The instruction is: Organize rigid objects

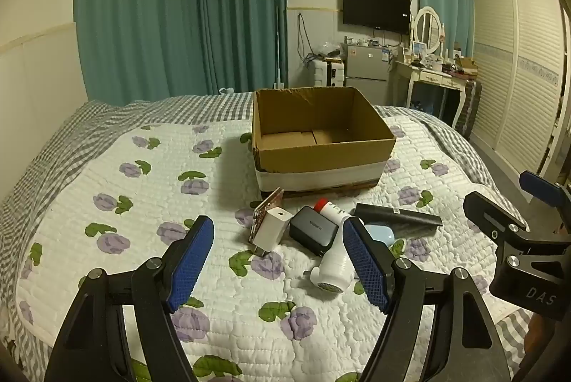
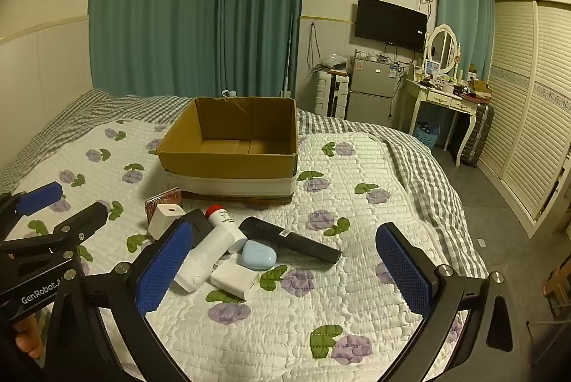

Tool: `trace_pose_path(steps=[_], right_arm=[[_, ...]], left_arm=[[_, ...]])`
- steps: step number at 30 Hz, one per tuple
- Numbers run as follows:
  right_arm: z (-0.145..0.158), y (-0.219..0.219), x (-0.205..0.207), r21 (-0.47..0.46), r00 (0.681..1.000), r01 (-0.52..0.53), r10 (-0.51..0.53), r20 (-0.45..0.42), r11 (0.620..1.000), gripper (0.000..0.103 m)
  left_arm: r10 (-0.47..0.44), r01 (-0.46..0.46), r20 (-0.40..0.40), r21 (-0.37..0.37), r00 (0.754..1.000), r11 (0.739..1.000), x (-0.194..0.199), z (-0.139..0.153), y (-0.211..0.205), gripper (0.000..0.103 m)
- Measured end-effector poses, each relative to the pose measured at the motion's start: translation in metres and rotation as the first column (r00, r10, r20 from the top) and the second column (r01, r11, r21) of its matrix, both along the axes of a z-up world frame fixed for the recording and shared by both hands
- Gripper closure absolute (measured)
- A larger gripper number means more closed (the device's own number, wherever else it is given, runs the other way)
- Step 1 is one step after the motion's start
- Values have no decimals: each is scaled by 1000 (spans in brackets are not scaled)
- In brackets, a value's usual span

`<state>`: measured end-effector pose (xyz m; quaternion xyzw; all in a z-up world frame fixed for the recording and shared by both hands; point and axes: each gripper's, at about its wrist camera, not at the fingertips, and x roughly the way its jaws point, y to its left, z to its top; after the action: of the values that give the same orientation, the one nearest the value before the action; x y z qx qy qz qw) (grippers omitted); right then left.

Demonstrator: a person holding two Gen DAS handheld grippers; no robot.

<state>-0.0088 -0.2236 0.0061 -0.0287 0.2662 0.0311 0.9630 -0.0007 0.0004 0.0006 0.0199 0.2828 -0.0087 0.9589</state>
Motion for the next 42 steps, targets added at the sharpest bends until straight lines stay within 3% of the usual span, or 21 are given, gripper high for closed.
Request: trace_pose_path(steps=[42], right_arm=[[-3,3,-1,-3,1000,-9,9,-14,1000,0]], left_arm=[[0,0,-9,-6,1000,1000,-2,-1,4,25]])
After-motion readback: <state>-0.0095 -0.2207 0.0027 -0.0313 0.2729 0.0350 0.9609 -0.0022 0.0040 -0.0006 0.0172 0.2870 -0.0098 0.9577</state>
